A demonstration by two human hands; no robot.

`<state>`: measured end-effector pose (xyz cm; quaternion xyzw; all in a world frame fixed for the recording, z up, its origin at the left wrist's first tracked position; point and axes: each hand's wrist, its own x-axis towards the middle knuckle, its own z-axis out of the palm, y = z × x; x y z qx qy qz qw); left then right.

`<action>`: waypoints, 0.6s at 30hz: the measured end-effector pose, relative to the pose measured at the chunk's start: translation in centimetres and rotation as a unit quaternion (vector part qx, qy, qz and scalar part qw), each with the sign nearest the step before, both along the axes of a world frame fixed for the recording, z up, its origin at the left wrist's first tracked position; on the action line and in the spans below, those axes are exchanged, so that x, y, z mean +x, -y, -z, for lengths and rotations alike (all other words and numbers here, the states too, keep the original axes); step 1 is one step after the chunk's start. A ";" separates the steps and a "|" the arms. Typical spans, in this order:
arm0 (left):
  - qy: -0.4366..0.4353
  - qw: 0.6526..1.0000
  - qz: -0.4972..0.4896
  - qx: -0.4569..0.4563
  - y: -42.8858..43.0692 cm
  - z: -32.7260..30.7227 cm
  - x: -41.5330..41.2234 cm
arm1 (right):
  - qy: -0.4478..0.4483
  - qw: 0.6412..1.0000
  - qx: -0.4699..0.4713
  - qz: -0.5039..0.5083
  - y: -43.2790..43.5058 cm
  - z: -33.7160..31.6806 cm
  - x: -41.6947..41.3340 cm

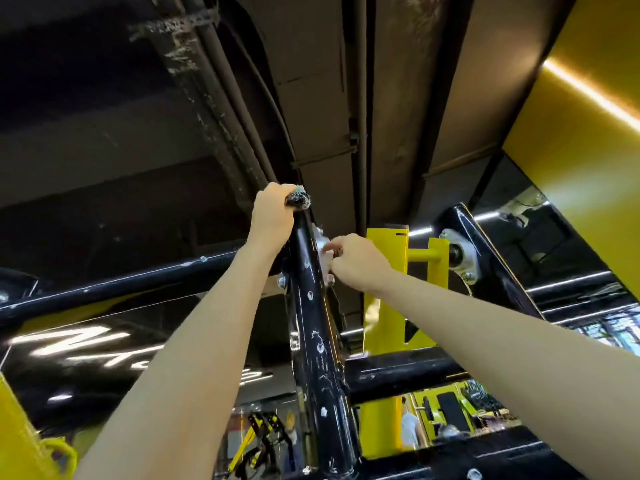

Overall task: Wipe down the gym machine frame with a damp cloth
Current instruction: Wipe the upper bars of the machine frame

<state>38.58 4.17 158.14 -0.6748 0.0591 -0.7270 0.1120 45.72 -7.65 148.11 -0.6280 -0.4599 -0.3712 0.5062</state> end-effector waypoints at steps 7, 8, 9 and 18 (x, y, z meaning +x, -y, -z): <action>-0.061 0.987 -0.114 0.095 0.5 -1.8 -1.3 | 0.075 0.996 -0.016 0.052 -1.6 -1.5 0.8; -0.054 0.986 -0.138 0.076 0.9 -2.8 -1.1 | 0.079 0.994 -0.030 0.063 -1.5 -1.7 0.7; -0.067 0.980 -0.170 0.074 1.5 -3.2 -0.8 | 0.075 0.995 -0.044 0.050 -1.5 -1.9 0.8; -0.120 0.951 -0.273 0.078 4.3 -2.6 0.3 | 0.058 0.995 -0.041 -0.070 -0.4 -2.1 2.3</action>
